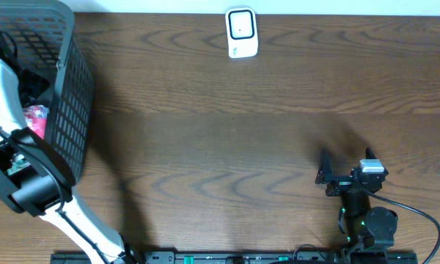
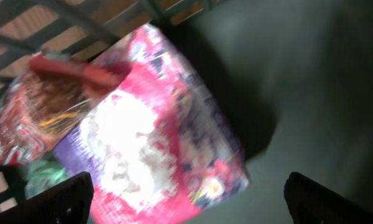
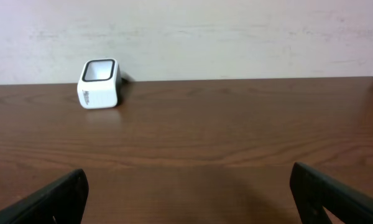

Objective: Scan the item barcode
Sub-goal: 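Reach the left gripper into the grey basket toward the pink snack bag, then grasp the pink-purple snack bag with the left gripper and lift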

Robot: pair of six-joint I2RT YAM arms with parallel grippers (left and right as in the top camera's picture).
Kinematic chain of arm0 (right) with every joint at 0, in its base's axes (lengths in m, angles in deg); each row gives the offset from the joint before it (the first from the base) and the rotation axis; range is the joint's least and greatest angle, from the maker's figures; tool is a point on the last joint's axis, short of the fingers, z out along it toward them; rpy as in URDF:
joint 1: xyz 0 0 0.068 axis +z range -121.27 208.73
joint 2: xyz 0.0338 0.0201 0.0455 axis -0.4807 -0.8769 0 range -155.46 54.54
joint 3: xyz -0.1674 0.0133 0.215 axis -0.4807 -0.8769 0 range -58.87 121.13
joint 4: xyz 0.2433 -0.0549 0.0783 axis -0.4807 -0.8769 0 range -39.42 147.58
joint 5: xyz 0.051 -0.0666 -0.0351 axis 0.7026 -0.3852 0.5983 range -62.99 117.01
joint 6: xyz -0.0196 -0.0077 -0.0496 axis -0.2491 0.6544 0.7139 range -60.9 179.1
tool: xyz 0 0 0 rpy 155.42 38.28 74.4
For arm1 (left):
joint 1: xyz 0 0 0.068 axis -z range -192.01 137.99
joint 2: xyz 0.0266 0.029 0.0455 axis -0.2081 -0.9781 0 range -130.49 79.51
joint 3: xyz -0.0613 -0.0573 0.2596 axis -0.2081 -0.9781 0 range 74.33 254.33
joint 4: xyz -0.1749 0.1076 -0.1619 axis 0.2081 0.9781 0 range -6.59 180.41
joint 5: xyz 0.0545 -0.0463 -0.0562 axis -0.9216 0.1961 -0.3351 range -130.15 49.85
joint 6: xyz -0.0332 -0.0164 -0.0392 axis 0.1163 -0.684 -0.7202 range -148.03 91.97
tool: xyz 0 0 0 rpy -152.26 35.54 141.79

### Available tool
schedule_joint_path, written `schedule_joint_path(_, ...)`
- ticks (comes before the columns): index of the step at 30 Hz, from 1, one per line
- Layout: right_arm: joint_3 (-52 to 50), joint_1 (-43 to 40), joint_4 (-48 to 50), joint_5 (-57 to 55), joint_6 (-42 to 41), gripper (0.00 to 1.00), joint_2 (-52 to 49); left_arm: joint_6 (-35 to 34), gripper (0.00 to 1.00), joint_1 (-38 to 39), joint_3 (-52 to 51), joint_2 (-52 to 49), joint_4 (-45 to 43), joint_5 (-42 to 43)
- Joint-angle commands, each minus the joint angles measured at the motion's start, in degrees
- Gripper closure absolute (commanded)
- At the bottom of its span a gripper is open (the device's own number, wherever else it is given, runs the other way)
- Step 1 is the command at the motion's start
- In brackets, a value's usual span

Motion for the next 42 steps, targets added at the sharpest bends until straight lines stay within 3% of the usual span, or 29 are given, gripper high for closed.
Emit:
schedule_joint_path(1, -0.17, -0.24, -0.15, -0.09, 0.81, 0.01, 0.31, -2.03, 0.02, 0.15, -0.17, -1.68, -0.83, -3.08)
schedule_joint_path(13, -0.17, -0.24, -0.15, -0.09, 0.83, 0.01, 0.31, -3.5, 0.01, 0.17, -0.2, -6.14, -0.5, -0.85)
schedule_joint_path(15, -0.17, -0.24, -0.15, -0.09, 0.81, 0.01, 0.31, -3.39, 0.05, 0.17, -0.2, -6.64, -0.04, 0.74)
schedule_joint_path(19, -0.17, -0.24, -0.15, -0.09, 0.81, 0.01, 0.31, -3.37, 0.24, 0.17, -0.31, -6.73, 1.14, 1.05)
schedule_joint_path(21, -0.17, -0.24, -0.15, -0.09, 0.83, 0.01, 0.31, -3.37, 0.39, 0.15, -0.31, -6.73, 2.19, 1.05)
schedule_joint_path(25, -0.17, -0.24, -0.15, -0.09, 0.81, 0.01, 0.31, -3.37, 0.91, 0.15, -0.31, -6.71, 4.55, 1.05)
schedule_joint_path(34, -0.17, -0.24, -0.15, -0.09, 0.81, 0.01, 0.31, -3.37, 0.93, 0.15, -0.26, -2.23, 8.72, 1.75)
schedule_joint_path(42, -0.17, -0.24, -0.15, -0.09, 0.81, 0.01, 0.31, -3.39, 0.93, 0.17, -0.22, 12.28, 2.8, 9.84)
